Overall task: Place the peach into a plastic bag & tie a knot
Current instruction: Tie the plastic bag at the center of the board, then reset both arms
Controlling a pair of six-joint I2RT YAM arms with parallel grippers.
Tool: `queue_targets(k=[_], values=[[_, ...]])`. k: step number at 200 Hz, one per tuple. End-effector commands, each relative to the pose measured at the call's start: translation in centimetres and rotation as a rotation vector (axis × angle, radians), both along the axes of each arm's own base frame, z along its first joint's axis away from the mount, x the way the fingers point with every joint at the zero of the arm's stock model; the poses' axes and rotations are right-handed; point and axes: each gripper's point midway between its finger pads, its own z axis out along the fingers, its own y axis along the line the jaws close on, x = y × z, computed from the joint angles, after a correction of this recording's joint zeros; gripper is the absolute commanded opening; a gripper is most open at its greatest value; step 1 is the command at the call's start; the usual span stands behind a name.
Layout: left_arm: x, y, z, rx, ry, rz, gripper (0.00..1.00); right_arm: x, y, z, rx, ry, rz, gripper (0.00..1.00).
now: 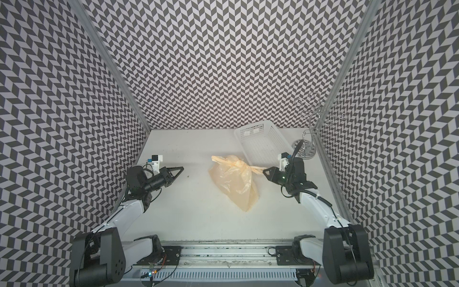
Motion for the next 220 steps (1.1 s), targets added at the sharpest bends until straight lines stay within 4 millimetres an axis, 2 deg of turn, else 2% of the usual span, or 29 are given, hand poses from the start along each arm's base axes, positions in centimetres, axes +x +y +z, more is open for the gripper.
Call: queue_targets(k=[1, 23, 47, 58, 68, 76, 88, 89, 90, 96, 109, 121, 131, 154, 170, 177, 184, 190, 200, 205, 209, 220], values=[[0.2, -0.3, 2.9, 0.032, -0.100, -0.019, 0.02, 0.1, 1.4, 2.9, 0.023, -0.076, 0.086, 0.55], [0.5, -0.2, 4.0, 0.144, -0.140, -0.001, 0.27, 0.1, -0.7, 5.2, -0.065, -0.109, -0.011, 0.69], [1.7, 1.2, 5.6, 0.389, -0.177, 0.106, 0.43, 1.3, -5.5, 9.2, -0.193, -0.220, -0.267, 0.79], [2.3, 2.1, 7.1, 0.491, -0.244, 0.181, 0.47, 2.0, -7.7, 10.7, -0.253, -0.276, -0.383, 0.84], [3.0, 3.1, 8.2, 0.569, -0.322, 0.257, 0.49, 2.8, -9.9, 11.2, -0.327, -0.339, -0.498, 0.90], [3.9, 4.3, 8.2, 0.620, -0.344, 0.328, 0.50, 3.5, -11.6, 11.6, -0.413, -0.442, -0.567, 0.91], [5.4, 6.4, 7.4, 0.697, -0.363, 0.438, 0.51, 3.9, -12.3, 11.6, -0.534, -0.596, -0.566, 0.92], [5.5, 6.6, 7.4, 0.703, -0.366, 0.448, 0.51, 4.0, -12.4, 12.2, -0.525, -0.628, -0.585, 0.92], [5.6, 6.8, 7.3, 0.709, -0.366, 0.458, 0.51, 3.9, -12.4, 11.6, -0.526, -0.626, -0.585, 0.92], [6.1, 8.4, 6.9, 0.753, -0.354, 0.545, 0.51, 3.6, -14.5, 11.7, -0.571, -0.660, -0.706, 0.93], [6.2, 11.9, 6.0, 0.819, -0.314, 0.741, 0.50, 3.0, -15.9, 11.8, -0.652, -0.711, -0.777, 0.93], [5.6, 13.7, 5.1, 0.851, -0.289, 0.842, 0.50, 2.7, -17.0, 10.7, -0.710, -0.690, -0.819, 0.93], [4.9, 14.4, 4.0, 0.847, -0.266, 0.894, 0.50, 2.9, -16.9, 9.4, -0.728, -0.683, -0.807, 0.94], [3.9, 14.8, 0.8, 0.826, -0.258, 0.935, 0.52, 2.9, -15.8, 6.4, -0.710, -0.757, -0.747, 0.92], [4.0, 14.6, -1.4, 0.824, -0.277, 0.929, 0.56, 3.5, -15.6, 5.0, -0.712, -0.775, -0.731, 0.91], [4.4, 14.0, -2.2, 0.819, -0.303, 0.884, 0.57, 3.8, -15.5, 4.6, -0.698, -0.782, -0.722, 0.90], [4.8, 12.9, -2.6, 0.832, -0.353, 0.819, 0.58, 3.9, -15.2, 4.3, -0.681, -0.795, -0.684, 0.90], [5.3, 12.1, -3.1, 0.851, -0.374, 0.764, 0.59, 4.0, -14.7, 3.8, -0.663, -0.790, -0.637, 1.00], [5.7, 11.0, -3.8, 0.876, -0.424, 0.690, 0.60, 4.2, -14.8, 2.7, -0.659, -0.767, -0.615, 0.99], [5.8, 10.8, -3.5, 0.868, -0.458, 0.688, 0.61, 4.3, -15.2, 3.0, -0.649, -0.778, -0.634, 0.99], [6.0, 10.6, -3.4, 0.871, -0.465, 0.667, 0.62, 3.7, -15.3, 1.9, -0.645, -0.762, -0.624, 0.99], [6.3, 10.8, -3.6, 0.890, -0.456, 0.650, 0.62, 3.6, -14.9, 1.6, -0.619, -0.798, -0.592, 0.99]])
